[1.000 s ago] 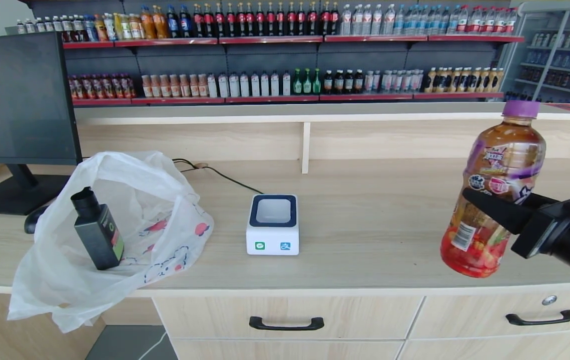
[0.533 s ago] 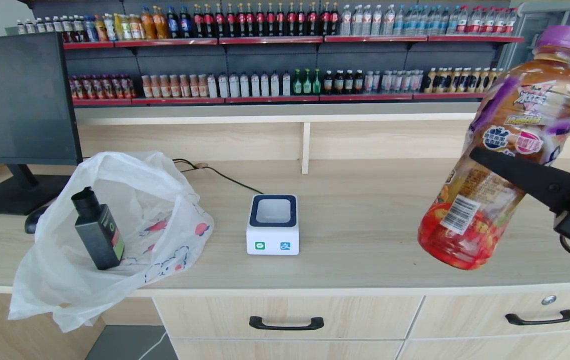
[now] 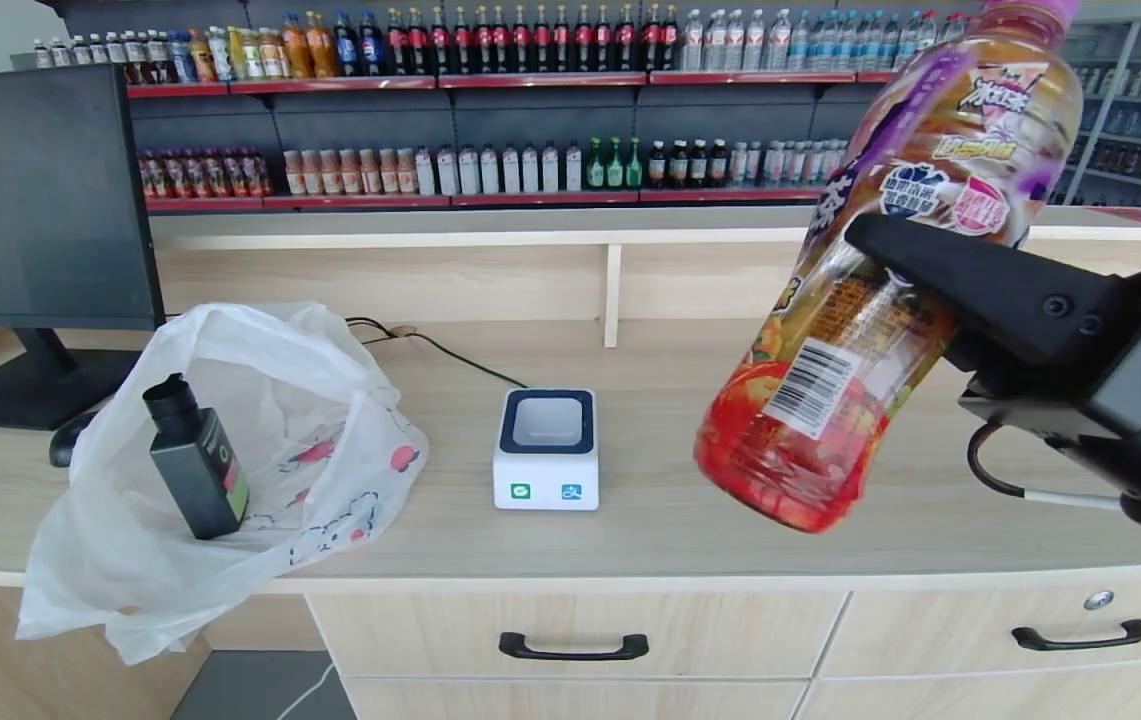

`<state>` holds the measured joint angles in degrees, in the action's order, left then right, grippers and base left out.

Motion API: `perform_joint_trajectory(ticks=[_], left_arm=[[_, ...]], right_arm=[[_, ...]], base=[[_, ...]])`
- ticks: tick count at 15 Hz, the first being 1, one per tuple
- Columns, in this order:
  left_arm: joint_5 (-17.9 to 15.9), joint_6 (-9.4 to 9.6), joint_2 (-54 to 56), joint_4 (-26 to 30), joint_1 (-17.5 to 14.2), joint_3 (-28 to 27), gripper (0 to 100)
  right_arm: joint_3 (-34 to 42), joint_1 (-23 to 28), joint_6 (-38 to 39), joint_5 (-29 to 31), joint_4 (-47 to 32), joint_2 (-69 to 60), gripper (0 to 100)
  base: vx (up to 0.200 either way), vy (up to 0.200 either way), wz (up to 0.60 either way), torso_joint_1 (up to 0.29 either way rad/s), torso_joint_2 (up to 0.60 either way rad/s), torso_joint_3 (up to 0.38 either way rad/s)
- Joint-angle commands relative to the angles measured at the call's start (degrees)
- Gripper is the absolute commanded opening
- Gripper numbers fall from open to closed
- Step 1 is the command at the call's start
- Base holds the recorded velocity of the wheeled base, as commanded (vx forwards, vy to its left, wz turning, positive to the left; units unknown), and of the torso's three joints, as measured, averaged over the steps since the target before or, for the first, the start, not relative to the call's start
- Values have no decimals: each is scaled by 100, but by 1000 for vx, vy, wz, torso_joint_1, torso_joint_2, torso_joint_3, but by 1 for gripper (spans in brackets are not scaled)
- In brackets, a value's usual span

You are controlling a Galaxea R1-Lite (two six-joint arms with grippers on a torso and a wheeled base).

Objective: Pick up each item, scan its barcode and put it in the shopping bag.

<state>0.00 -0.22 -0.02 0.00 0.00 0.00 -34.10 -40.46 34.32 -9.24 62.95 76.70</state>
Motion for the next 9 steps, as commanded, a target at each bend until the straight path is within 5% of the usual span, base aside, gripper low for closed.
perform_joint_trajectory(ticks=[1, 6, 9], left_arm=[[0, -4, 2, 0, 0, 0, 100], [0, -4, 2, 0, 0, 0, 100], [0, -4, 2, 0, 0, 0, 100]], right_arm=[[175, -375, 260, -60, 692, 714, 0], [843, -823, 418, -596, 2371, 1330, 0], [729, -841, 734, -623, 2705, 1646, 0]], base=[[0, 0, 0, 0, 0, 0], [0, 0, 0, 0, 0, 0], [0, 0, 0, 0, 0, 0]])
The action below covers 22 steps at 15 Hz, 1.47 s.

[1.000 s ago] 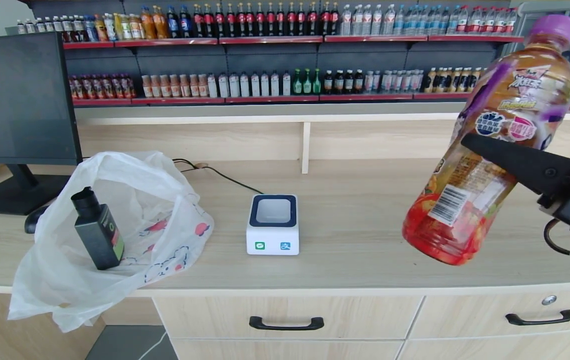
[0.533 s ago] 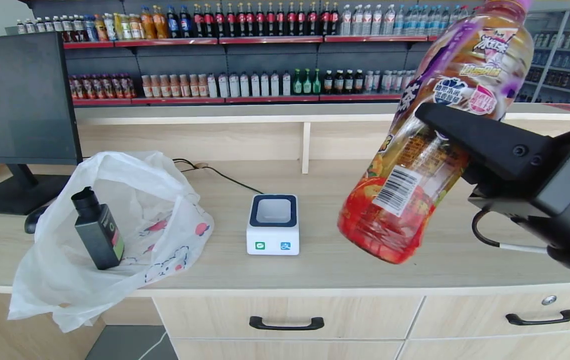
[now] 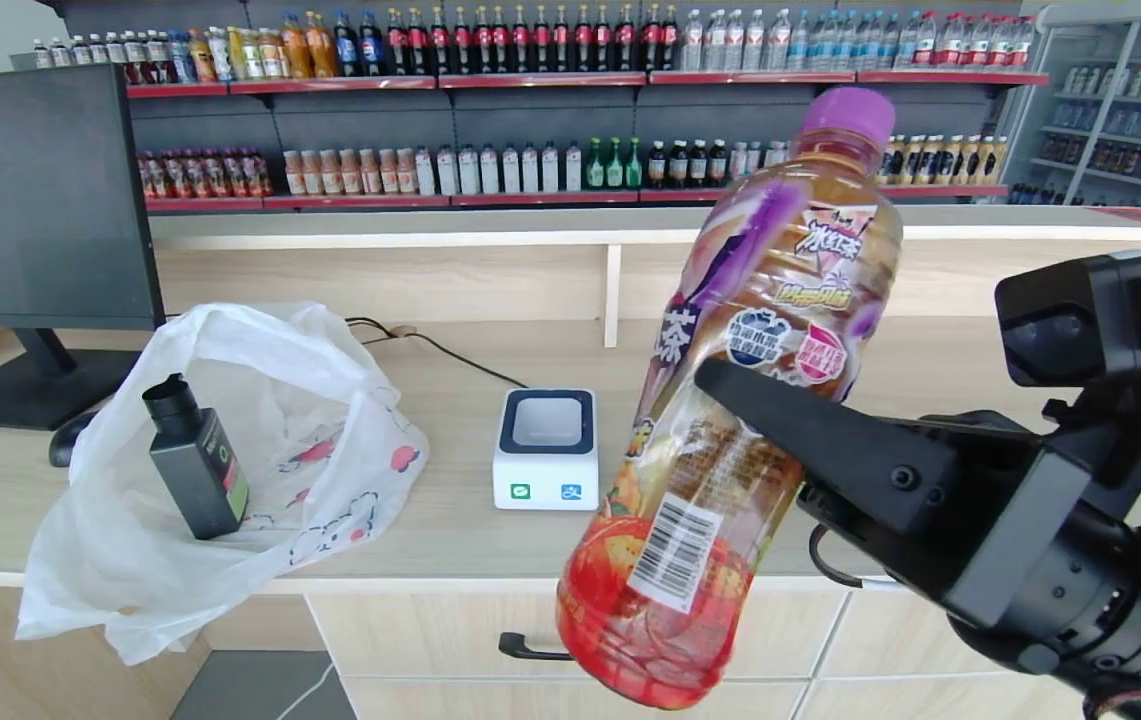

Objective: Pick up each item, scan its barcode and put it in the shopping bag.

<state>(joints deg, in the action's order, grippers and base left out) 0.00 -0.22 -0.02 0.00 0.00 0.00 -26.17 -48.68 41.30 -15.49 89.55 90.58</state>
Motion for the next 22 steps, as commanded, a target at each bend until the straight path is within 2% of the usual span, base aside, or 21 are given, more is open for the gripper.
perform_joint_trajectory(ticks=[1, 4, 9, 22], left_arm=[[0, -4, 2, 0, 0, 0, 100], [0, -4, 2, 0, 0, 0, 100], [0, -4, 2, 0, 0, 0, 100], [0, -4, 2, 0, 0, 0, 100]], right_arm=[[-151, -37, 141, 3, 45, 259, 0], [-90, -204, 194, -164, 45, 13, 0], [-142, -81, 1055, -252, 45, -418, 0], [-63, -28, 1064, -252, 45, -409, 0]], base=[[0, 0, 0, 0, 0, 0], [0, 0, 0, 0, 0, 0], [0, 0, 0, 0, 0, 0], [0, 0, 0, 0, 0, 0]])
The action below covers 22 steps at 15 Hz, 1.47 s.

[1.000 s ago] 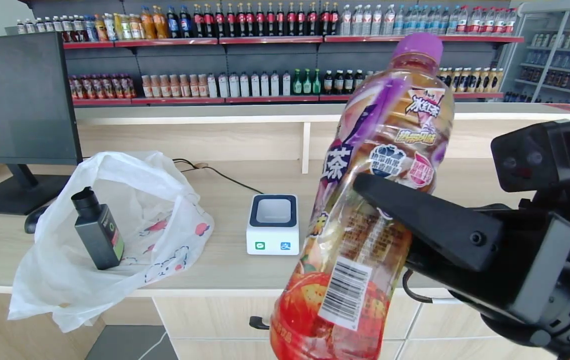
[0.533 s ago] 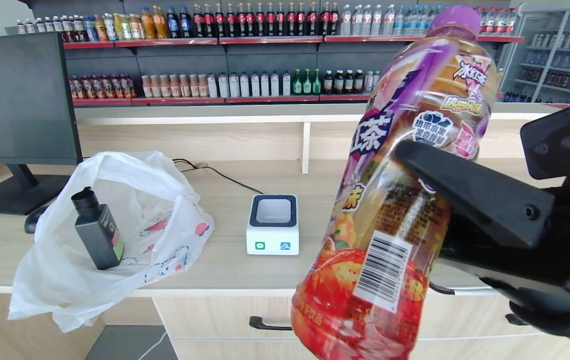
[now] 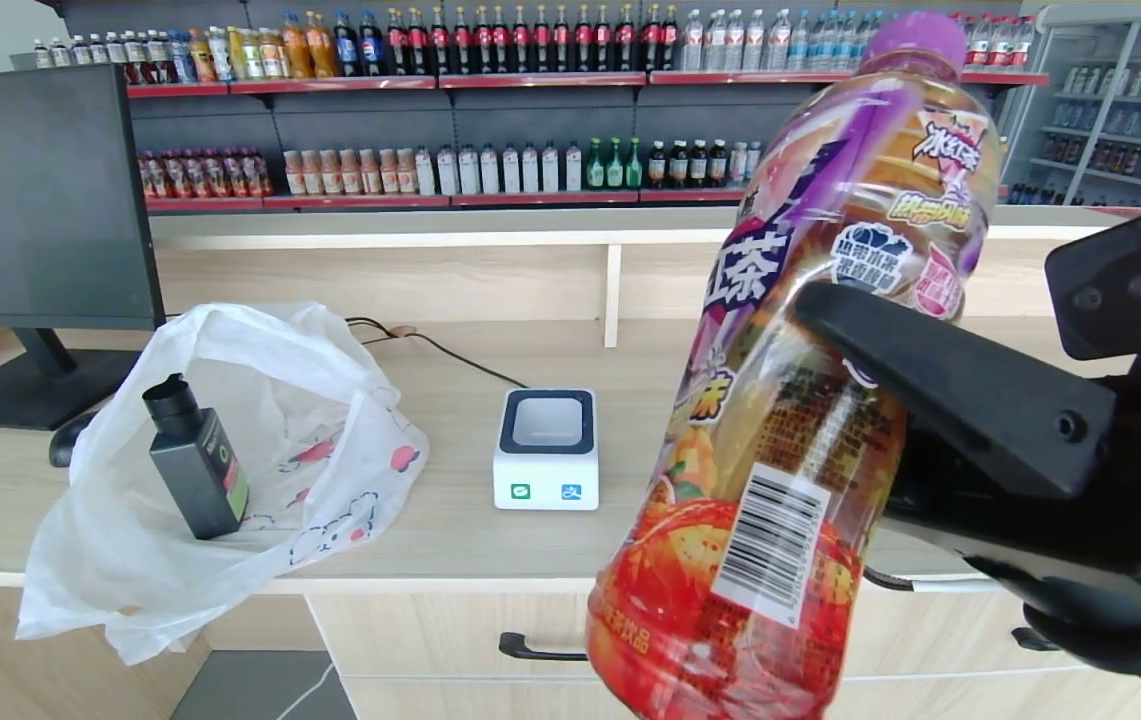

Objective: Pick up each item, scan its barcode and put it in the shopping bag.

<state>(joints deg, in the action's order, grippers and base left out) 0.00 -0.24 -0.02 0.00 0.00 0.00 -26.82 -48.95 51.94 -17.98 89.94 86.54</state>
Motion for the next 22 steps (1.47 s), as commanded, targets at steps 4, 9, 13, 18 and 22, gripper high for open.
perform_joint_trajectory(ticks=[4, 9, 13, 18, 22], left_arm=[[0, -2, 2, 0, 0, 0, 100], [0, -2, 2, 0, 0, 0, 100], [0, -2, 2, 0, 0, 0, 100], [0, -2, 2, 0, 0, 0, 100], [0, -2, 2, 0, 0, 0, 100]], right_arm=[[177, -10, -79, -4, 6, -58, 0], [362, 184, -826, -12, 6, -137, 0], [406, 210, -1855, -135, 6, 12, 0], [318, 913, -3278, -74, 6, 355, 0], [1, 1897, -4192, 128, 6, 812, 0]], base=[[0, 0, 0, 0, 0, 0], [0, 0, 0, 0, 0, 0], [0, 0, 0, 0, 0, 0], [0, 0, 0, 0, 0, 0], [0, 0, 0, 0, 0, 0]])
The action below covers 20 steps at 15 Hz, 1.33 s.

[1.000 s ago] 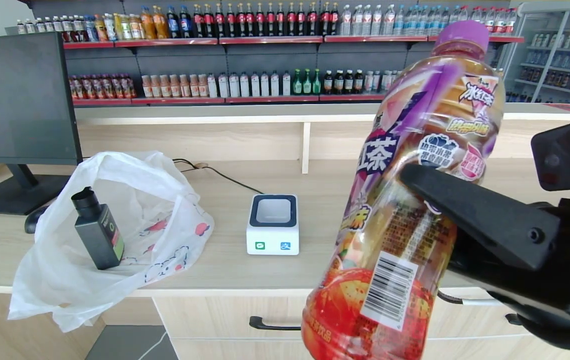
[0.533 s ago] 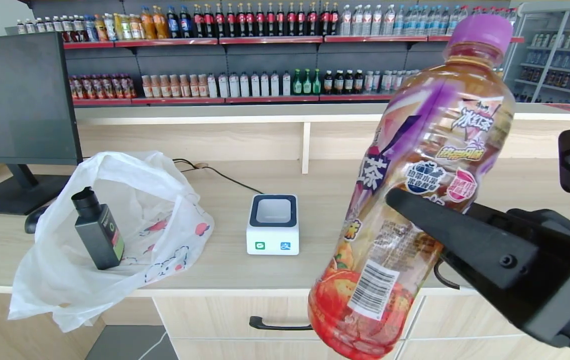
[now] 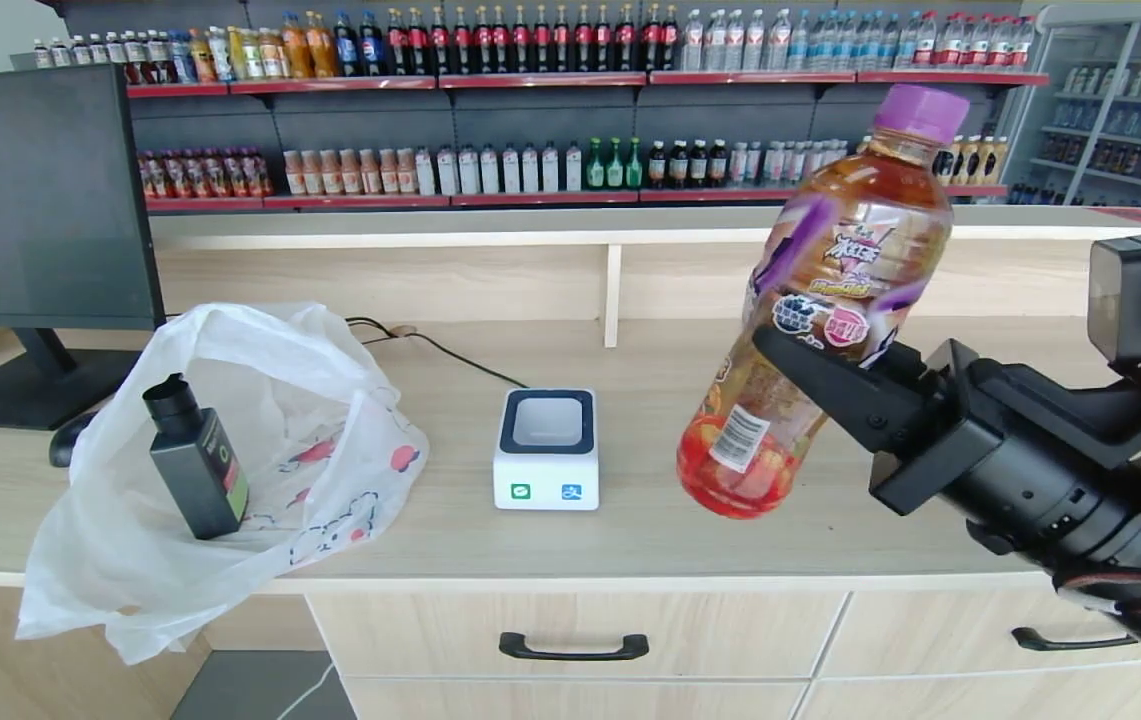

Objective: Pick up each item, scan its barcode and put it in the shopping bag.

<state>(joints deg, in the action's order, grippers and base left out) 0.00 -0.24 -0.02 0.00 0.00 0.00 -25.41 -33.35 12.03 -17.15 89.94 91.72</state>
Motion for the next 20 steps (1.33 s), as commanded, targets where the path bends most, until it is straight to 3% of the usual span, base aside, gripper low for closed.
perform_joint_trajectory(ticks=[1, 2, 5, 7, 15, 20], left_arm=[[0, -2, 2, 0, 0, 0, 100], [0, -2, 2, 0, 0, 0, 100], [0, -2, 2, 0, 0, 0, 100], [0, -2, 2, 0, 0, 0, 100], [0, -11, 2, 0, 0, 0, 100], [0, -11, 2, 0, 0, 0, 100]], right_arm=[[-175, 505, -456, 98, 6, 373, 0], [-193, 655, -922, 160, 6, 461, 0], [62, 927, -975, 924, 6, 672, 0], [-360, 1050, -904, 977, 6, 830, 0], [-500, 1446, -887, 986, 6, 1058, 0], [-615, 1490, -869, 995, 6, 1014, 0]], base=[[0, 0, 0, 0, 0, 0], [0, 0, 0, 0, 0, 0], [0, 0, 0, 0, 0, 0], [-100, 0, 0, 6, 1, -1], [-25, 0, 0, 0, 0, 1], [0, 200, 0, 4, 2, 4]])
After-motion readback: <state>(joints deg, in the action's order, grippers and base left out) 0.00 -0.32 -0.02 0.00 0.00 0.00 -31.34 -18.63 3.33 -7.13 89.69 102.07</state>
